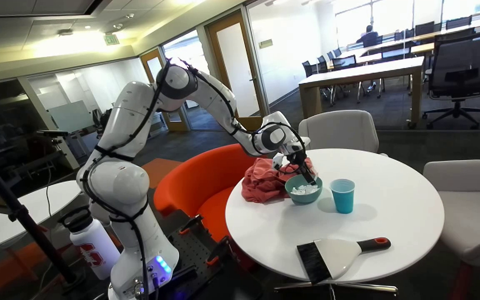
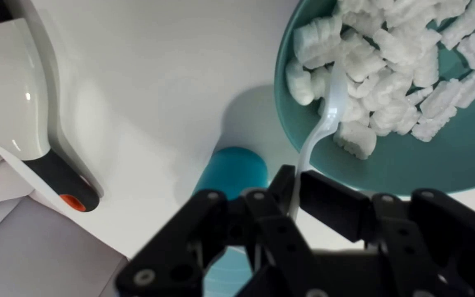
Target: Pick up the white spoon from the table and use it to stir the contents in the green bowl
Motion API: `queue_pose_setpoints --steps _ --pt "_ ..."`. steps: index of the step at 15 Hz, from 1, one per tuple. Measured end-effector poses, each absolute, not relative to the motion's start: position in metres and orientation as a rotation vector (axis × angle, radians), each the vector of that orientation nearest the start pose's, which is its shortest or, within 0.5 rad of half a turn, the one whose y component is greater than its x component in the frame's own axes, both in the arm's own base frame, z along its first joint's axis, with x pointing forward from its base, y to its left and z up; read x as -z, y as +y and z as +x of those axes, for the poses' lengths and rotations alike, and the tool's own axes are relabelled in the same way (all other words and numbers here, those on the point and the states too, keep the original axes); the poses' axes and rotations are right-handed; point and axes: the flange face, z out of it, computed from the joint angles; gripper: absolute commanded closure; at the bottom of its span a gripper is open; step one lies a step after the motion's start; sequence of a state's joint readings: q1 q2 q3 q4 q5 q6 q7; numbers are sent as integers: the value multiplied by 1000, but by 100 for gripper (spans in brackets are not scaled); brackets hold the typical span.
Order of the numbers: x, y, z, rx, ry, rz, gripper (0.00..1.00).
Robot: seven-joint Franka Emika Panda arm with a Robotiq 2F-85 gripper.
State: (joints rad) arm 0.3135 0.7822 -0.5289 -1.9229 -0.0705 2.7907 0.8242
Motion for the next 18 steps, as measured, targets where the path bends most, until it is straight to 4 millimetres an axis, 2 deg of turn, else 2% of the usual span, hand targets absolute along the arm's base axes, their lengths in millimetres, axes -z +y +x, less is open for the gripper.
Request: queue_pose_setpoints --steps 7,13,18 --pt "-133 -112 643 567 1365 -3125 97" --pt "-131 -98 657 694 1319 -3084 97" --pt "-128 -87 666 729 1285 -3072 97"
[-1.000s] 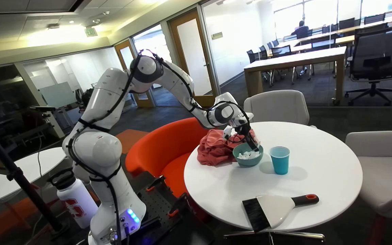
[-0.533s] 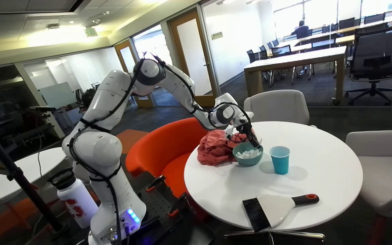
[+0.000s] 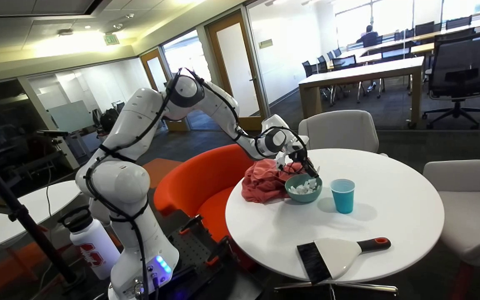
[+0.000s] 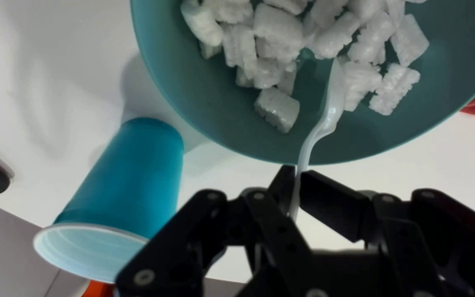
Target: Pick up the white spoon from the table and use it to stir the contents in the green bowl
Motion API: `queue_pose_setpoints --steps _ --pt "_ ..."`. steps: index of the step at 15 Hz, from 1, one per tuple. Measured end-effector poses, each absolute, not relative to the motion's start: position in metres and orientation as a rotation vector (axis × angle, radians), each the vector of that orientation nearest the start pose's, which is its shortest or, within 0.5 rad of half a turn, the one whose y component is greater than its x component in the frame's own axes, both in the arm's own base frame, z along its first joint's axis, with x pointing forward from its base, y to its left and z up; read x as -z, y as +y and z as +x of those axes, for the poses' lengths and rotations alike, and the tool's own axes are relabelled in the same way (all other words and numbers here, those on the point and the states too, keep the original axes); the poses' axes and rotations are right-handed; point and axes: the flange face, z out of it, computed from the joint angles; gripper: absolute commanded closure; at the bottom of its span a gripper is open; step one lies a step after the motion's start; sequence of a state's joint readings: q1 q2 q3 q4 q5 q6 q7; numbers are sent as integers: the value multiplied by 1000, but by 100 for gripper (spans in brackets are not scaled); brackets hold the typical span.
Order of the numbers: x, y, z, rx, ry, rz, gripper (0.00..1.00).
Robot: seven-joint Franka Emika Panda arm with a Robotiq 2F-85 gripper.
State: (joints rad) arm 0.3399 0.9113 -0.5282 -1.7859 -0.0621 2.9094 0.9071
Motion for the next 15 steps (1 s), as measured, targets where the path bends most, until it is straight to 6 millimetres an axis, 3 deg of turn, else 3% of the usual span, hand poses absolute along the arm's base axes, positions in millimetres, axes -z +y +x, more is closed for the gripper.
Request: queue_pose_setpoints --steps 8,15 --pt "-116 -62 668 632 1217 -3020 97" --pt "-134 -69 665 575 1205 -2993 97"
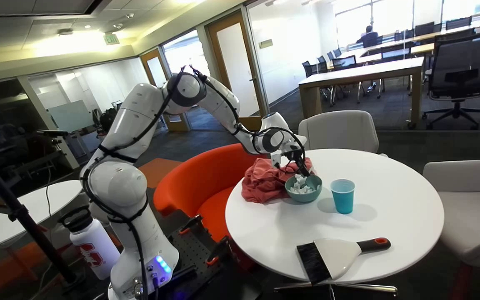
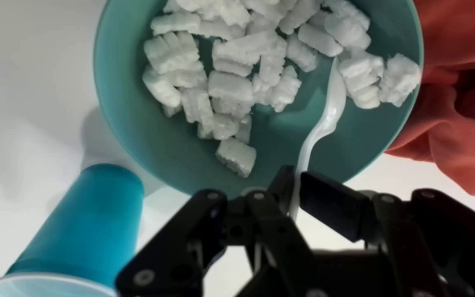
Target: Pick up the white spoon from the table and use it to stir the contents in the green bowl
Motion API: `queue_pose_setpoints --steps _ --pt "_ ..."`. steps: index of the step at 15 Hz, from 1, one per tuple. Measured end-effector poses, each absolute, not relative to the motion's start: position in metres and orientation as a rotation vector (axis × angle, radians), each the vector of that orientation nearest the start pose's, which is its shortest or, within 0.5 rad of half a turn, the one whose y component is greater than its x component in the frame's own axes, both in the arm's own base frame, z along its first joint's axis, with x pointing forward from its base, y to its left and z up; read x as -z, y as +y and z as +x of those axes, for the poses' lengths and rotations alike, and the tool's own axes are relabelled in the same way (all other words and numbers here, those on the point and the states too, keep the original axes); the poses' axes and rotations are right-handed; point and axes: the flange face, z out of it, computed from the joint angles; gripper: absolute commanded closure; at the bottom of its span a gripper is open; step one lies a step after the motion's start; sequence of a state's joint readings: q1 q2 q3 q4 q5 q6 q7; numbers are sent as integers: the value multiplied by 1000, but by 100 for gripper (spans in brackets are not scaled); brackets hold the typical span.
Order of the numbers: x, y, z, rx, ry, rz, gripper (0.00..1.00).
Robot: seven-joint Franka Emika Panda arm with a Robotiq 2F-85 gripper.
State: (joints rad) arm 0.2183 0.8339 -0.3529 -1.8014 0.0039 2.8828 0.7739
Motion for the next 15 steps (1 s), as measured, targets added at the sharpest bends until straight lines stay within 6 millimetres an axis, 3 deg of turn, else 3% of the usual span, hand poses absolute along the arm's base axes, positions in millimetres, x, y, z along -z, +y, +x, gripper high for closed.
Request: queue_pose_setpoints --steps 6,15 --pt "-147 -75 653 410 1266 -3025 97" --pt "-140 -77 640 212 1272 -3119 97"
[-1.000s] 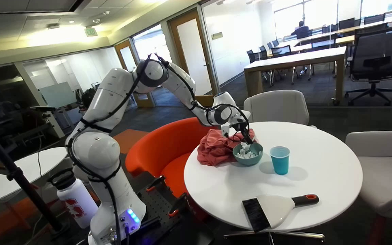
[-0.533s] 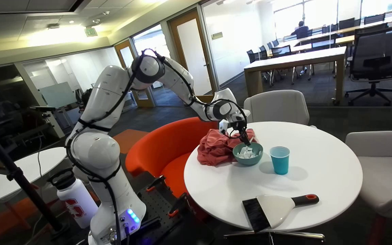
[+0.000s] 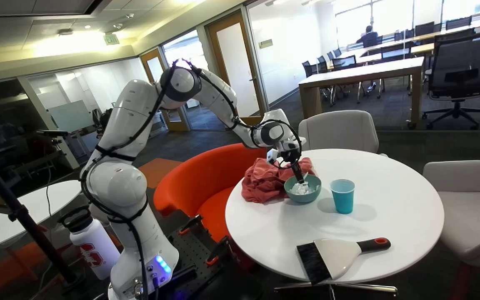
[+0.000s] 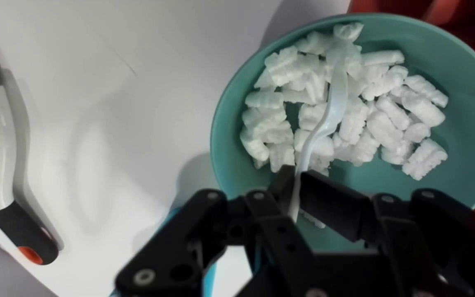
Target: Pick up the white spoon from the table and use it to stir the contents in the green bowl
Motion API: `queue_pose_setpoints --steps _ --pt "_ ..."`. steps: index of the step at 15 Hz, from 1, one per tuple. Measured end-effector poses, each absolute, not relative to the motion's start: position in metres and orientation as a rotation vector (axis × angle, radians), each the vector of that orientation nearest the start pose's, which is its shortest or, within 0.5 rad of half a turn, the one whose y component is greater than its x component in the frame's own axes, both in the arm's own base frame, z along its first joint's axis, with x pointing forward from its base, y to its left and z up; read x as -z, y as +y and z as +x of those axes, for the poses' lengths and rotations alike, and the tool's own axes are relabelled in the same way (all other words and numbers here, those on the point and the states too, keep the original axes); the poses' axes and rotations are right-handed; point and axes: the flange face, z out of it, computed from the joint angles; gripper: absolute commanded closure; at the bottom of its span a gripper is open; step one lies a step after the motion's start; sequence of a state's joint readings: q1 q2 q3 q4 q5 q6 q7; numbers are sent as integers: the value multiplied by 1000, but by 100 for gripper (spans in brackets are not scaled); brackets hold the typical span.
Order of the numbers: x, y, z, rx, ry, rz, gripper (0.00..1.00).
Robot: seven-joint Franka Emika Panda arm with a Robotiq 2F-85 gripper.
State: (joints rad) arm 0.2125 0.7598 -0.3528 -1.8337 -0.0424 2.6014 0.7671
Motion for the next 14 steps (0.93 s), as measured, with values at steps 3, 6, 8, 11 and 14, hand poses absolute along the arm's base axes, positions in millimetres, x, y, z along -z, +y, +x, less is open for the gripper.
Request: queue_pose_setpoints --steps 3,6,8,11,14 --pt "-140 -81 639 202 1259 -3155 97" --pt "-142 -91 637 210 1266 -3194 97" --pt "-144 -98 636 230 1283 -3213 97" --pt "-148 -106 636 268 1317 -3237 97" --pt "-151 -108 636 310 1356 -3251 97"
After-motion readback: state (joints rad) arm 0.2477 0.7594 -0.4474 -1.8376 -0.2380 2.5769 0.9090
